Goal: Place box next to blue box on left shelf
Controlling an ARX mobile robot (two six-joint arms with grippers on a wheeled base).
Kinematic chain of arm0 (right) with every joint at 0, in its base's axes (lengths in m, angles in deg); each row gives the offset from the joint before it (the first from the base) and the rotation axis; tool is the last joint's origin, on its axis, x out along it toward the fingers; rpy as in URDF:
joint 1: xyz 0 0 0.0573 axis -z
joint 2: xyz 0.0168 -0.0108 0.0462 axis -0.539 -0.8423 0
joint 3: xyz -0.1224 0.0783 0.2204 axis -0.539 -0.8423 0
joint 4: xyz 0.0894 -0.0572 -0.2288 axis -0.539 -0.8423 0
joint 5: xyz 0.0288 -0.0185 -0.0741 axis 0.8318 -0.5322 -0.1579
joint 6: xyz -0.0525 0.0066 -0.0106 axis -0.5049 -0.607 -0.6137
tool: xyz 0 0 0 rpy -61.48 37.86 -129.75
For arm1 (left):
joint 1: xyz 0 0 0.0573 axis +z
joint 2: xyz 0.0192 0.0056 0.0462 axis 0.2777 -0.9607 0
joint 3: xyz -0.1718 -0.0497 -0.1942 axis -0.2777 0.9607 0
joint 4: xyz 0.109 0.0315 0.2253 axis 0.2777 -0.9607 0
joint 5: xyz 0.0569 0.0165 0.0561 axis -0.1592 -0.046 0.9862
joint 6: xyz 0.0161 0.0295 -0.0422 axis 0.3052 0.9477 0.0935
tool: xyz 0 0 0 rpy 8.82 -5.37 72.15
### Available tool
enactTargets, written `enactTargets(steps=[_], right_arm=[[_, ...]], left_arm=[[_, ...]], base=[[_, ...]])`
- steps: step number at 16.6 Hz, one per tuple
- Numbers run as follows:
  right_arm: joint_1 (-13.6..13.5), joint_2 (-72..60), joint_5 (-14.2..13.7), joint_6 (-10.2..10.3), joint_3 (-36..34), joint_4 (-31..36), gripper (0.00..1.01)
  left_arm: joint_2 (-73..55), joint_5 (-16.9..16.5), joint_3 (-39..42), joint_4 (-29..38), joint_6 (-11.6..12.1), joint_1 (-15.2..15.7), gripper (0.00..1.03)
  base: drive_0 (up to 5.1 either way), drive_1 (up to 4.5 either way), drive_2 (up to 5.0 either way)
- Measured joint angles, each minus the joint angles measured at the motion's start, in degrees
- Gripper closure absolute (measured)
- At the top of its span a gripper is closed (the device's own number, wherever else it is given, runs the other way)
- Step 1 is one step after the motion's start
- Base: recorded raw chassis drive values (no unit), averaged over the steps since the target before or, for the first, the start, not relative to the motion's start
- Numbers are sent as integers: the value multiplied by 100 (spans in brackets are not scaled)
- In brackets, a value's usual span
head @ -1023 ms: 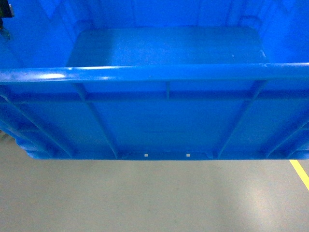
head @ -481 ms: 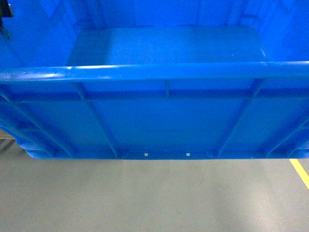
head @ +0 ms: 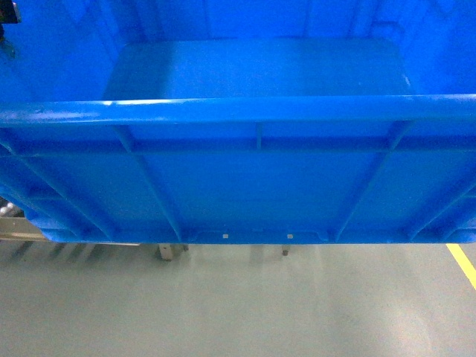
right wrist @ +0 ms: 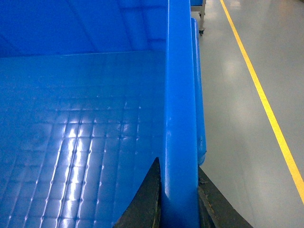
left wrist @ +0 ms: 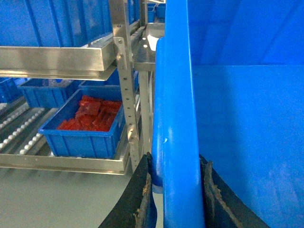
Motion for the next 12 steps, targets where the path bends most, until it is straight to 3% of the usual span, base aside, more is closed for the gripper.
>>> enactTargets(steps=[7,10,12], right_arm=[[0,-20,7,0,0,4,92],[2,7,-2,-4,0,13,92],[4,-2,-2,-2,0,-17,92]], left_arm=[[-13,11,0,24,4,2,84],[-11,0,0,-9,11,-9,84],[-11,2,0,-9,17,-9,84]], base=[[16,445,-412],[0,0,0],[-472,143,358]])
